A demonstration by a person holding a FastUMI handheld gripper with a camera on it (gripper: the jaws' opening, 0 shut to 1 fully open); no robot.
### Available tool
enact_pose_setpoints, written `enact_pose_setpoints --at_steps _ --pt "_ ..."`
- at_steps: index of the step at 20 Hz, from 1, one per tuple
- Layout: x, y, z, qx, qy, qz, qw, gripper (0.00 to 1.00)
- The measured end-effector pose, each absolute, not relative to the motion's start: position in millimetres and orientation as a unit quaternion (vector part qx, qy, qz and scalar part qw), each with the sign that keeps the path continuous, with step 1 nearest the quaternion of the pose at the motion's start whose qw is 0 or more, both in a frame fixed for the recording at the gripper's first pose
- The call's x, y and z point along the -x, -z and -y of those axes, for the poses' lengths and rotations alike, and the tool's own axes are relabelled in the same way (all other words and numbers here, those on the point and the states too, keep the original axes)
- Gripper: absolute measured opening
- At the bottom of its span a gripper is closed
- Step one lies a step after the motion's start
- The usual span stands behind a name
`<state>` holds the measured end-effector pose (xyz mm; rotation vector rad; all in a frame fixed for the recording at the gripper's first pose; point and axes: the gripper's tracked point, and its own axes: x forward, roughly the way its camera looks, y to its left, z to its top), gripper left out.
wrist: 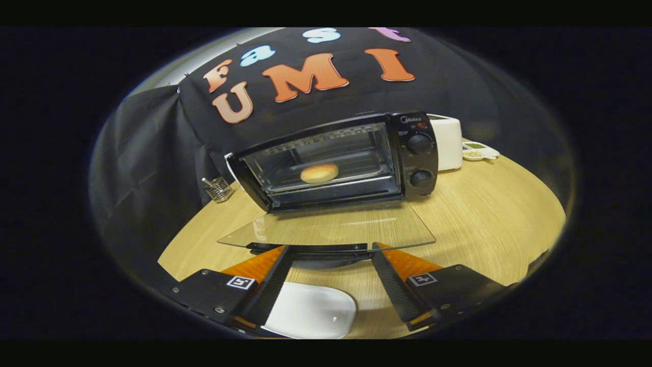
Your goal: Open the toaster oven, put the food inside, and close the toaster oven door.
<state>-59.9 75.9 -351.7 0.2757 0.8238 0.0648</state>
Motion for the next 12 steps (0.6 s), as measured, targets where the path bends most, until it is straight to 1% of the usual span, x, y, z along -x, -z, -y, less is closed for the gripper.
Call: enact_pose_setpoints --at_steps 8,12 --pt "20.4 320.9 -78.5 -0.168 -0.050 -0.361 0.916 0.95" --pt "-5.8 305.8 -75.1 -0.173 -0.049 -0.329 0.927 0.96"
